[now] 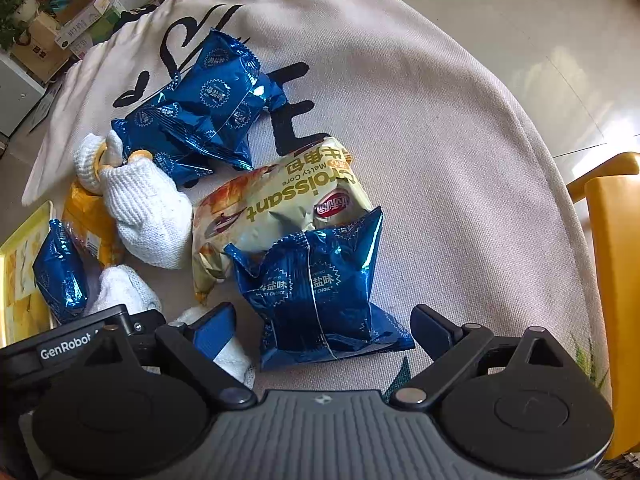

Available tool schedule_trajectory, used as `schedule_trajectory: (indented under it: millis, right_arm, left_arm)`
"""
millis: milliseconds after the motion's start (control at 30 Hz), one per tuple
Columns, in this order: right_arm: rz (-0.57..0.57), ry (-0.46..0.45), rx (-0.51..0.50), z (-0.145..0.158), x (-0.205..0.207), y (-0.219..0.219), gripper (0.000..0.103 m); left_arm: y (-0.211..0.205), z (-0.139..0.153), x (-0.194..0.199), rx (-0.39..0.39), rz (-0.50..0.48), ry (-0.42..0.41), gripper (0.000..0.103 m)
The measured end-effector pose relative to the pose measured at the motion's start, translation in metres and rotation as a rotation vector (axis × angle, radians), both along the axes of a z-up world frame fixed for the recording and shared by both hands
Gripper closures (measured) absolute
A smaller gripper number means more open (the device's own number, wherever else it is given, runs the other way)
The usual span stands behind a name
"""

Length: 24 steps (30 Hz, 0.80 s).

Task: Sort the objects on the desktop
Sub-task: 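Close left gripper on the white glove while right gripper grasps the blue foil packet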

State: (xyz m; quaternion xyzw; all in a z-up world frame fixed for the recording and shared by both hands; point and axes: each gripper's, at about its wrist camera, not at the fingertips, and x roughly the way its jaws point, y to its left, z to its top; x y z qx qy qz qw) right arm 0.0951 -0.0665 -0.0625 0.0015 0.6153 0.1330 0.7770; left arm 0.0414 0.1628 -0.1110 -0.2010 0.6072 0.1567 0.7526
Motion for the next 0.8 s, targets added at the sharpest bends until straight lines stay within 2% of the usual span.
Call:
schedule_trajectory:
  millis: [100,267,433,467,500,600,667,733,800]
  right_arm:
    - [-0.010,0.013,-0.010,-0.005,0.001,0.002,0.008]
    - [-0.016,0.011,-0.029,-0.009,0.001,0.006,0.008]
    - [-0.013,0.016,-0.064,-0.015,0.000,0.010,0.009]
    - [-0.013,0.017,-0.065,-0.015,-0.001,0.010,0.010]
    - [-0.015,0.016,-0.062,-0.015,-0.001,0.010,0.016]
    - [-0.017,0.007,-0.034,-0.012,-0.002,0.008,0.021]
    - [-0.021,0.000,-0.017,-0.009,-0.002,0.007,0.023]
    - [-0.021,-0.014,-0.006,-0.004,-0.004,0.006,0.027]
    - [-0.023,-0.028,-0.002,0.000,-0.005,0.006,0.027]
  left_arm:
    - [0.000,-0.008,0.002,0.028,0.004,0.034,0.001]
    - [-0.006,-0.012,0.006,0.063,-0.014,0.044,0.000]
    - [-0.008,-0.013,0.004,0.070,-0.021,0.017,0.002]
    - [-0.009,-0.013,0.003,0.071,-0.024,0.009,0.003]
    - [-0.009,-0.012,0.002,0.072,-0.026,-0.001,0.004]
    - [-0.010,-0.008,0.001,0.059,-0.041,-0.036,0.018]
    - [-0.011,-0.005,0.000,0.038,-0.046,-0.055,0.032]
    - [-0.010,-0.004,0.000,0.014,-0.047,-0.064,0.038]
    - [-0.010,-0.004,-0.001,0.000,-0.044,-0.066,0.039]
